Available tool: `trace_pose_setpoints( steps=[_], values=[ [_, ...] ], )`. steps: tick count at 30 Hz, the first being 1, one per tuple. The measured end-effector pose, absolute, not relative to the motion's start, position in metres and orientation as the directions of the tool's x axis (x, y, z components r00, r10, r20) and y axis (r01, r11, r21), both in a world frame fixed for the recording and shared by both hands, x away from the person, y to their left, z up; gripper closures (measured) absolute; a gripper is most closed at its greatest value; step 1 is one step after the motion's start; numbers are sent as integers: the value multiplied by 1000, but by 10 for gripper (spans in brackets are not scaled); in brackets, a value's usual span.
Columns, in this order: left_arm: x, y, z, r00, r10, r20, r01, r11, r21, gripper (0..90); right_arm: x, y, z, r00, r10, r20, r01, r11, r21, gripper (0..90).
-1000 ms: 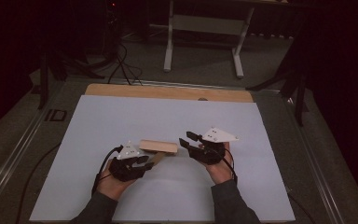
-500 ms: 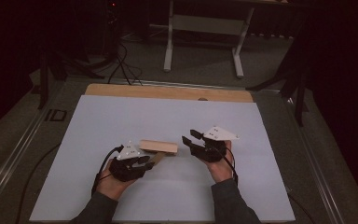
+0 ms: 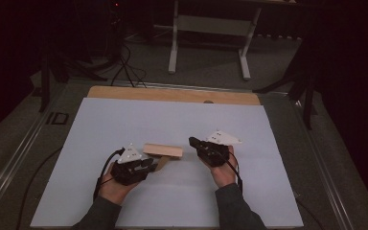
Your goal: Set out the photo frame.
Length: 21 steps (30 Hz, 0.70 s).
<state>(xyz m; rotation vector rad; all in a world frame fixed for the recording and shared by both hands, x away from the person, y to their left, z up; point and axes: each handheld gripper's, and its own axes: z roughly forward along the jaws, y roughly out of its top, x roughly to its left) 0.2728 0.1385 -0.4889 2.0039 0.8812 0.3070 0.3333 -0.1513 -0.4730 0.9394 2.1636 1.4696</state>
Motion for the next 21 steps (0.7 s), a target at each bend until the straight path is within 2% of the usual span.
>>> trace_pose_setpoints(
  steps=[21],
  values=[
    [280, 135, -488, 684, 723, -94, 455, -323, 829, 894, 342, -138, -488, -731, 661, 167, 387, 200, 900, 895]
  ],
)
